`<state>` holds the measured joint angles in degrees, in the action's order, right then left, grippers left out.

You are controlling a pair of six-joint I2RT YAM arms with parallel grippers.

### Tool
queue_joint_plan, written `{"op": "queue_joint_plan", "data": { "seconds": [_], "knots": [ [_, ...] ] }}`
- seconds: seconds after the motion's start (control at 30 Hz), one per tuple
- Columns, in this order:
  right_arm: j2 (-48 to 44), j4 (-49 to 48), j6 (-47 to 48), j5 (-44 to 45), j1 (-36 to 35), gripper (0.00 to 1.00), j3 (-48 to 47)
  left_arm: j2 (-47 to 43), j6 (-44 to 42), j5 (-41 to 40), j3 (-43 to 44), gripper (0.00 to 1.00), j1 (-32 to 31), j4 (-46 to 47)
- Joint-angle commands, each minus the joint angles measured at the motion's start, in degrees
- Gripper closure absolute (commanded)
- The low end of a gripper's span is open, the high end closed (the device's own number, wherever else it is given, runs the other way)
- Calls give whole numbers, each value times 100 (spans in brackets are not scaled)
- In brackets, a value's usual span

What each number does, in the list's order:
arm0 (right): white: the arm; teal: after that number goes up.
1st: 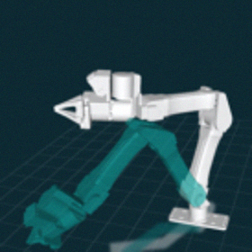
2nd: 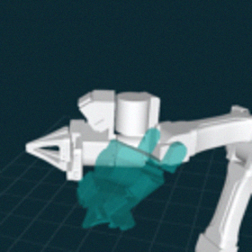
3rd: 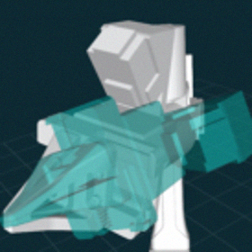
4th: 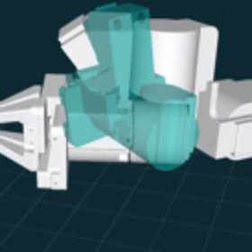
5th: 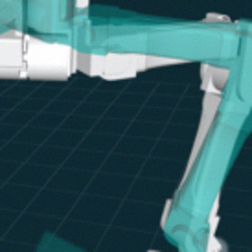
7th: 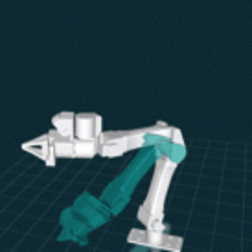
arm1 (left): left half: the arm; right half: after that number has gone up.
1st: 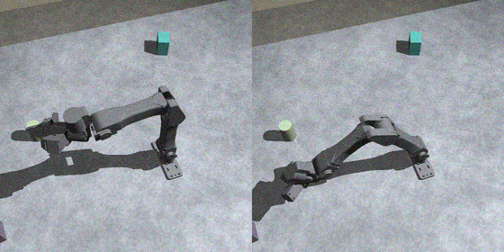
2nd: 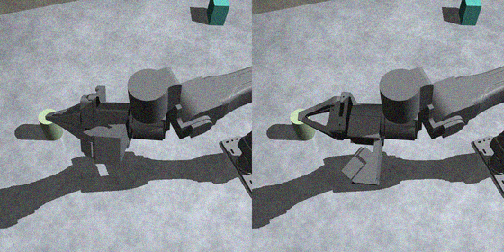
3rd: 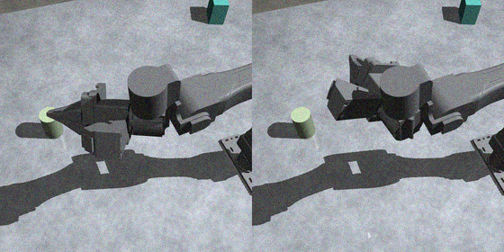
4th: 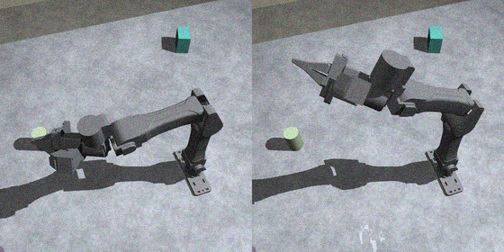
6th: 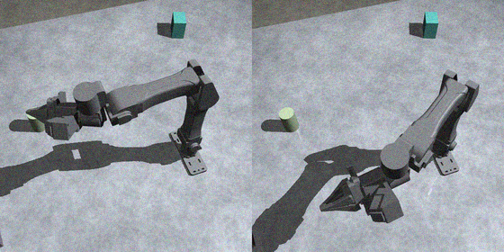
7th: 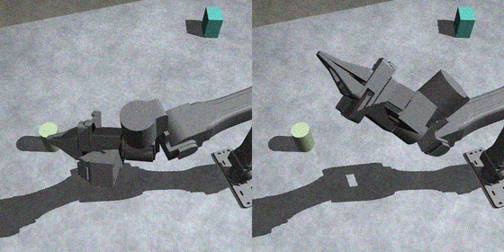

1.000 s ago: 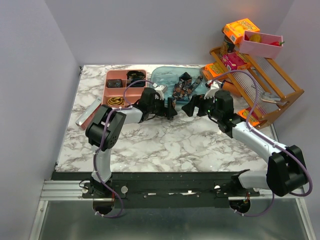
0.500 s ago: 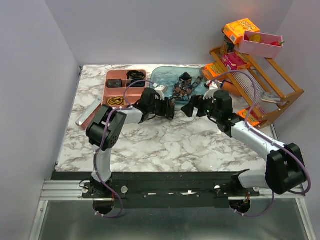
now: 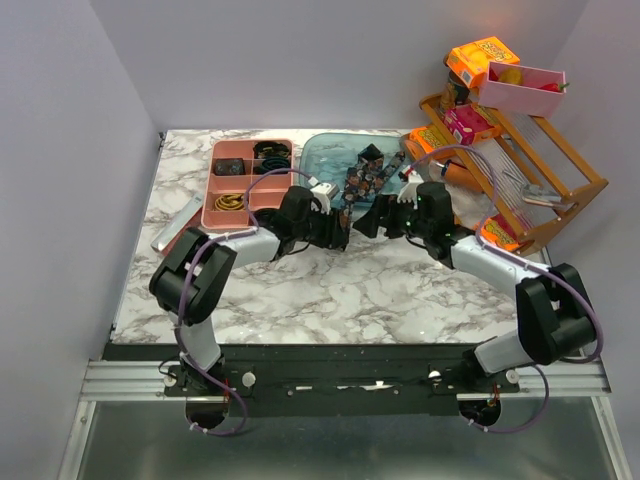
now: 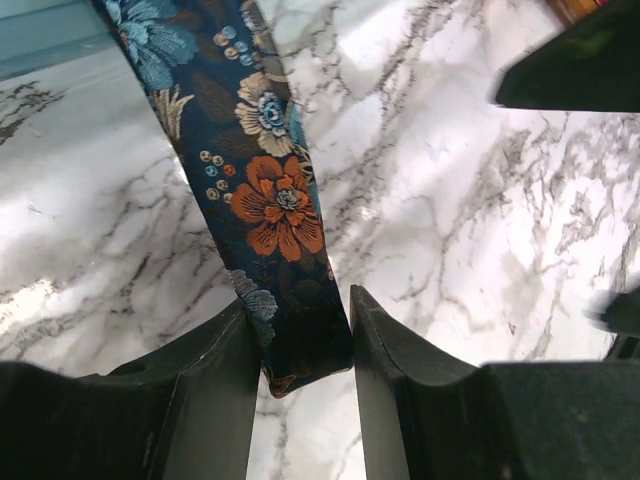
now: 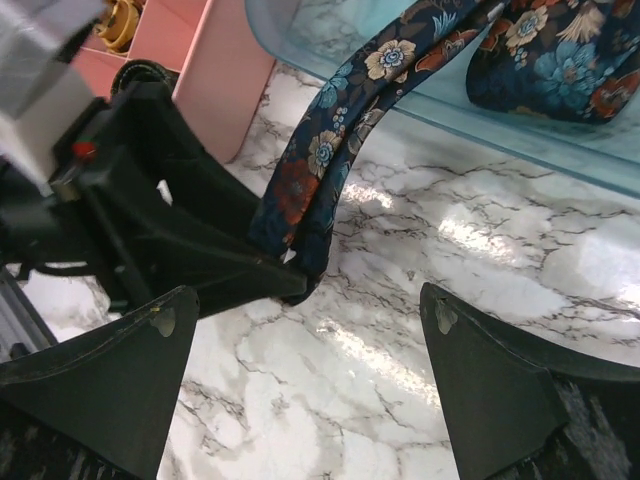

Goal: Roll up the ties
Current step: Pick up the tie from the storage box.

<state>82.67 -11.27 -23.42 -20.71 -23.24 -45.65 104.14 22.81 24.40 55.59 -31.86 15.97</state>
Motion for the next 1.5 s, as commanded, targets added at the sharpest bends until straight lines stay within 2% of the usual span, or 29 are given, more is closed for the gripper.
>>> {"op": "queue_joint_plan", "data": {
  "seconds": [0.0,0.13,0.27,0.73,0.87,0.93,1.07,1.1,1.13,1.17,1.2,1.3,1.4,1.43,1.47],
  "knots": [
    [372,-262,-461,-372,4,0,-313,-613,-321,-418,-206,51,-207,-638],
    [767,-402,-917,-600,-5,5,-515,-974,-330,-629,-435,51,-268,-805],
    [1162,-692,-1164,-873,-13,15,-647,-1220,-330,-665,-540,51,-304,-902],
    [1910,-939,-1516,-1356,-321,25,-1069,-1449,-286,-683,-506,51,-374,-946],
    [2156,-1000,-1622,-1480,-391,33,-1218,-1501,-286,-717,-523,51,-383,-964],
    [2218,-991,-1666,-1524,-409,34,-1280,-1545,-259,-718,-549,51,-383,-929],
    [2306,-1176,-1762,-1594,-409,48,-1271,-1598,-259,-726,-550,50,-391,-955],
    [2323,-1228,-1780,-1629,-409,61,-1280,-1598,-268,-726,-550,50,-391,-955],
    [2315,-1255,-1798,-1638,-418,68,-1280,-1607,-259,-718,-550,50,-391,-955],
    [2306,-1273,-1798,-1629,-409,79,-1280,-1633,-259,-718,-567,50,-391,-946],
    [2288,-1273,-1780,-1594,-409,83,-1289,-1651,-251,-744,-576,49,-383,-946],
    [2166,-1063,-1657,-1402,-409,94,-1403,-1791,-277,-928,-602,40,-383,-1043],
    [1955,-869,-1508,-1138,-409,99,-1543,-2081,-321,-1612,-532,17,-374,-1420],
    [1885,-834,-1464,-1067,-409,99,-1578,-2186,-321,-2040,-515,6,-365,-1569],
    [1762,-807,-1455,-988,-409,99,-1622,-2439,-303,-2184,-497,1,-322,-1588]
  ]
}}
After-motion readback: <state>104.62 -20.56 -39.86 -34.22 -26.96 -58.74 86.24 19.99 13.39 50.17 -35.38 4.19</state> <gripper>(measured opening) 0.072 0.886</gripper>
